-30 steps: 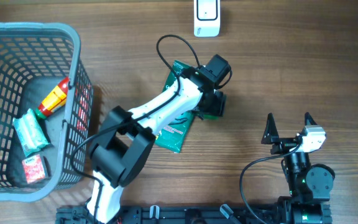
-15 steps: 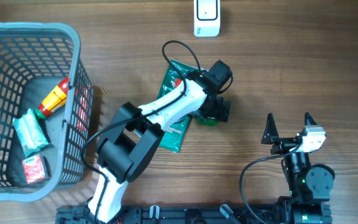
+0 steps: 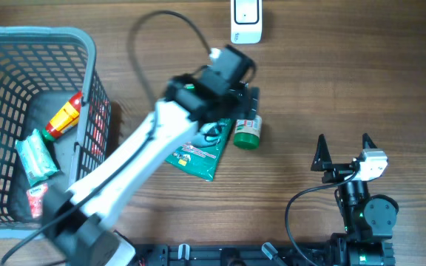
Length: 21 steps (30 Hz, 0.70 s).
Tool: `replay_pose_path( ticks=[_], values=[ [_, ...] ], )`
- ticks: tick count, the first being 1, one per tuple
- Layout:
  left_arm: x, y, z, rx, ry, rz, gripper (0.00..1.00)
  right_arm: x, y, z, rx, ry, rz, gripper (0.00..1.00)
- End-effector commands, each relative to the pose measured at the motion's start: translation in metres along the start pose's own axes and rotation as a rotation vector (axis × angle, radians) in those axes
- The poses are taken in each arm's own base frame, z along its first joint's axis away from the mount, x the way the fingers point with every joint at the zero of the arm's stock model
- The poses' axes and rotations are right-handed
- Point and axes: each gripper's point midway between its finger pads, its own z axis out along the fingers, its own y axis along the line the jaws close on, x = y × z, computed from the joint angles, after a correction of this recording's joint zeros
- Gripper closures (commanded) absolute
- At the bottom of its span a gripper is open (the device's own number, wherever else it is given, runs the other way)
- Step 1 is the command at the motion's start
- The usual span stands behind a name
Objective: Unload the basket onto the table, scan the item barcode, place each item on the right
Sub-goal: 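Carry the jar out and set it beside the gloves pack, then move the left gripper back into the basket toward the red sauce bottle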
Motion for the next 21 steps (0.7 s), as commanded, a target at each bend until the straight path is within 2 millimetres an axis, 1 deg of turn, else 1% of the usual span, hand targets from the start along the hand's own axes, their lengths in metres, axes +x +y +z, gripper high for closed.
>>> replay_pose_path(
  ticks=[1, 6, 10, 13, 16, 21],
  values=[
    [-0.027, 0.046, -0.049, -0.120, -0.144, -0.058, 0.00, -0.002, 0.002, 0.000, -0.013, -0.009, -0.013, 0.00],
    [-0.032, 0.092, -0.093, -0.200, -0.220, -0.139, 0.00, -0.002, 0.002, 0.000, -0.012, -0.009, -0.013, 0.00],
    [-0.027, 0.117, -0.115, -0.236, -0.235, -0.191, 0.00, -0.002, 0.002, 0.000, -0.013, -0.009, -0.013, 0.00],
    [-0.023, 0.130, -0.127, -0.254, -0.239, -0.218, 0.00, -0.002, 0.002, 0.000, -0.012, -0.009, -0.013, 0.00],
    [-0.023, 0.135, -0.140, -0.257, -0.270, -0.205, 0.00, -0.002, 0.002, 0.000, -0.012, -0.009, -0.013, 0.00],
    [-0.023, 0.145, -0.176, -0.282, -0.378, -0.224, 0.00, -0.002, 0.002, 0.000, -0.012, -0.009, -0.013, 0.00]
  ],
)
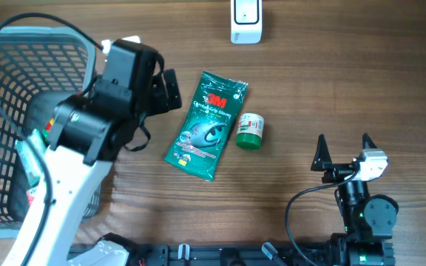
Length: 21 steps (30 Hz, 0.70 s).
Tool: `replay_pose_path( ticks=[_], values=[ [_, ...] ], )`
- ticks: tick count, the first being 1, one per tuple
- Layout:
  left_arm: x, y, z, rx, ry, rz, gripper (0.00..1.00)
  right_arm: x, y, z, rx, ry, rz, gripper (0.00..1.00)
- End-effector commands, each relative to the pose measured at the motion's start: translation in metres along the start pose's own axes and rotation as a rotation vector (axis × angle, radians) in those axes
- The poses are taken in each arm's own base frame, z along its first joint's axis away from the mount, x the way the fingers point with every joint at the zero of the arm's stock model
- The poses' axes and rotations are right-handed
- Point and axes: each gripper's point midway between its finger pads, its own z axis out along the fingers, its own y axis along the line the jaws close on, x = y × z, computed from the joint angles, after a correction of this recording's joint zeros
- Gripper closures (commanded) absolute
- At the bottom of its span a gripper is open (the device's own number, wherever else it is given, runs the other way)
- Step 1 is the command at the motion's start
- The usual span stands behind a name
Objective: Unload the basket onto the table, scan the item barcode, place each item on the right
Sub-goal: 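Move the left gripper back into the basket toward the red sauce bottle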
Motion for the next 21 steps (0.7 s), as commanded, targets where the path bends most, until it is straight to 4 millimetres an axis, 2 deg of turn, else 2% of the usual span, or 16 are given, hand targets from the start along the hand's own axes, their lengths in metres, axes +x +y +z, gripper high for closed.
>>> replay_pose_path(
  ticks=[1, 9, 14, 21],
  values=[
    [-0.018, 0.020, -0.040, -0.016, -0.138, -0.015, 0.00, -0.002, 0.002, 0.000, -0.012, -0.009, -0.014, 0.00],
    [-0.024, 0.046, -0.076, -0.058, -0.249, -0.059, 0.00, -0.002, 0.002, 0.000, -0.012, -0.009, -0.013, 0.00],
    [-0.031, 0.069, -0.082, -0.107, -0.282, -0.121, 0.00, -0.002, 0.002, 0.000, -0.012, -0.009, -0.013, 0.00],
    [-0.037, 0.105, -0.078, -0.188, -0.280, -0.227, 0.00, -0.002, 0.002, 0.000, -0.012, -0.009, -0.014, 0.00]
  ],
)
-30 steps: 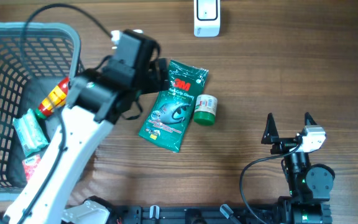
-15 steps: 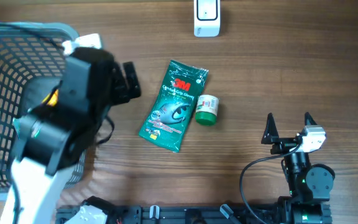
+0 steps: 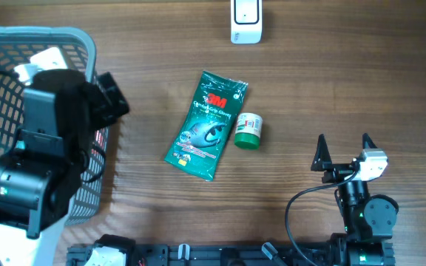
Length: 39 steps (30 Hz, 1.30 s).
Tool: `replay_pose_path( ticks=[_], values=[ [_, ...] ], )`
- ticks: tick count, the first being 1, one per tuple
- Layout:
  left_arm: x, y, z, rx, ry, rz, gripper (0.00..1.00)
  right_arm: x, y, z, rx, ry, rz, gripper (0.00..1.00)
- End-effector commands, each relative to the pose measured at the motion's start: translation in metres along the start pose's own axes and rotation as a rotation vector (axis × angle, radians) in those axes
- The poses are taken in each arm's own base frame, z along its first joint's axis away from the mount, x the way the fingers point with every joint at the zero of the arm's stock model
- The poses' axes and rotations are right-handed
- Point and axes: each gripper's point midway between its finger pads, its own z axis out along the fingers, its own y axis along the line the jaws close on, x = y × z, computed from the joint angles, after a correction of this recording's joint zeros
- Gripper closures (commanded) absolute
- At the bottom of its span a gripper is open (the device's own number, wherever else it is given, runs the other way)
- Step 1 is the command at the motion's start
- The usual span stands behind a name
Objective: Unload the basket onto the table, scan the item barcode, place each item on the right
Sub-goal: 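Move the left gripper back into the basket toward the red sauce bottle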
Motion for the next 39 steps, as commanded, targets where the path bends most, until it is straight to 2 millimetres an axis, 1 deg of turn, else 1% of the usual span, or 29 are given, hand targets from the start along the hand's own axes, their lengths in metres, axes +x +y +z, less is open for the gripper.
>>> replay_pose_path(
  ticks=[1, 7, 12, 26, 29, 33, 37, 38, 39],
  values=[
    [-0.010, 0.018, 0.001, -0.041, -0.017, -0.052, 0.00, -0.002, 0.002, 0.000, -0.012, -0.009, -0.013, 0.00],
    [-0.013, 0.040, 0.005, -0.096, -0.013, -0.115, 0.00, -0.002, 0.002, 0.000, -0.012, -0.009, -0.013, 0.00],
    [-0.013, 0.052, 0.010, -0.141, 0.000, -0.135, 0.00, -0.002, 0.002, 0.000, -0.012, -0.009, -0.013, 0.00],
    [-0.009, 0.083, 0.050, -0.278, 0.087, -0.182, 0.00, -0.002, 0.002, 0.000, -0.012, -0.009, -0.013, 0.00],
    [-0.008, 0.097, 0.059, -0.319, 0.106, -0.235, 0.00, -0.002, 0.002, 0.000, -0.012, -0.009, -0.013, 0.00],
    [-0.003, 0.117, 0.073, -0.331, 0.159, -0.318, 0.00, -0.002, 0.002, 0.000, -0.012, -0.009, -0.013, 0.00],
    [0.011, 0.144, 0.083, -0.388, 0.225, -0.475, 0.00, -0.002, 0.002, 0.000, -0.012, -0.009, -0.013, 0.00],
    [0.017, 0.152, 0.087, -0.410, 0.252, -0.546, 0.00, -0.002, 0.002, 0.000, -0.012, -0.009, -0.013, 0.00],
    [0.022, 0.156, 0.092, -0.418, 0.272, -0.611, 0.00, -0.002, 0.002, 0.000, -0.012, -0.009, -0.013, 0.00]
  ],
)
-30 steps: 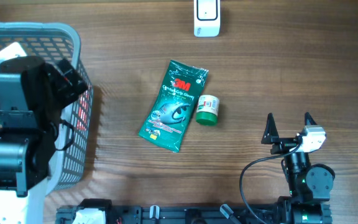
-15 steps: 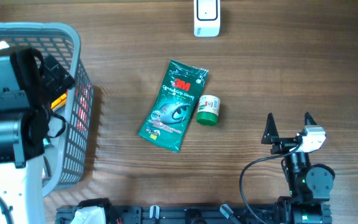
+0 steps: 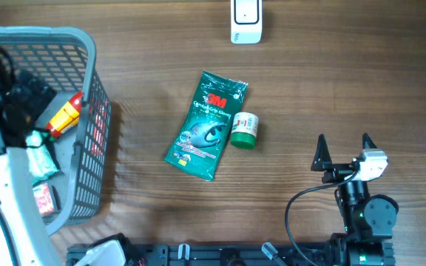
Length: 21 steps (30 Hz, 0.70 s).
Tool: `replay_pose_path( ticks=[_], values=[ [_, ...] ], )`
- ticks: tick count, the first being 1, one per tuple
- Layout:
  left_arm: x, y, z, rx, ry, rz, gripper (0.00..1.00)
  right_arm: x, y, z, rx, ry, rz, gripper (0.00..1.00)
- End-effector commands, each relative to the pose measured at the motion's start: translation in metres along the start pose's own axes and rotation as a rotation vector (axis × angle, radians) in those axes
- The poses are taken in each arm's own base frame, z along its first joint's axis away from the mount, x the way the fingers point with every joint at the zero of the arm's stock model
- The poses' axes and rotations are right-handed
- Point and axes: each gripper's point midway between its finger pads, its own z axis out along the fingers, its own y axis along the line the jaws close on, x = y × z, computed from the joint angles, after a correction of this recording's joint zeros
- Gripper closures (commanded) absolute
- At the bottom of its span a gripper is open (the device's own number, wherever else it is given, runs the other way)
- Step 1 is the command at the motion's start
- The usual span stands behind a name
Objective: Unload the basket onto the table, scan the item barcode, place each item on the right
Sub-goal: 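Move the left gripper back into the basket toward the red sauce bottle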
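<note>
A green 3M packet point(image 3: 205, 125) lies flat mid-table, with a small green-lidded jar point(image 3: 244, 131) on its side against the packet's right edge. The white barcode scanner point(image 3: 246, 20) stands at the far edge. My left gripper point(image 3: 21, 97) hangs over the inside of the grey basket point(image 3: 87, 52) at the left, near a red-and-yellow bottle point(image 3: 65, 114); its jaws show only as a dark mass. My right gripper point(image 3: 344, 149) rests open and empty at the near right, far from the items.
Inside the basket also lie a green sachet point(image 3: 41, 161) and a small red packet point(image 3: 44, 199). The white left arm covers the basket's near-left part. A black cable point(image 3: 302, 203) loops by the right arm's base.
My left gripper has moved from the basket's right wall to over its interior, above the items there. The packet, the scanner and my right gripper stand as before.
My left gripper was first over the green packet and jar mid-table. Then it was left of them, with both lying on the table. After that it stood at the basket's right rim, and now it is over the basket's contents. The right arm stayed parked.
</note>
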Motion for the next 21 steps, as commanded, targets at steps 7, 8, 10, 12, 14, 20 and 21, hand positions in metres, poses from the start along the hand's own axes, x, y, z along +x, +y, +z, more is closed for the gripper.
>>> replay_pose_path(
  ticks=[7, 8, 10, 12, 14, 20, 21],
  values=[
    [0.018, 0.009, 0.068, -0.113, 0.237, -0.645, 0.00, -0.002, 0.002, 0.000, -0.012, -0.009, -0.013, 0.00],
    [0.023, 0.005, 0.075, -0.122, 0.269, -0.695, 0.00, -0.002, 0.002, 0.000, -0.012, -0.009, -0.013, 0.00],
    [0.032, -0.006, 0.089, -0.134, 0.328, -0.757, 0.00, -0.002, 0.002, 0.000, -0.012, -0.009, -0.013, 0.00],
    [0.041, -0.013, 0.102, -0.159, 0.374, -0.811, 0.00, -0.002, 0.002, 0.000, -0.012, -0.009, -0.013, 0.00],
    [0.054, -0.023, 0.119, -0.193, 0.425, -0.846, 0.00, -0.002, 0.002, 0.000, -0.012, -0.009, -0.013, 0.00],
    [0.083, -0.040, 0.157, -0.289, 0.514, -0.960, 0.00, -0.002, 0.002, 0.000, -0.012, -0.009, -0.013, 0.00],
    [0.088, -0.042, 0.164, -0.315, 0.523, -0.999, 0.00, -0.002, 0.002, 0.000, -0.012, -0.009, -0.013, 0.00]
  ],
)
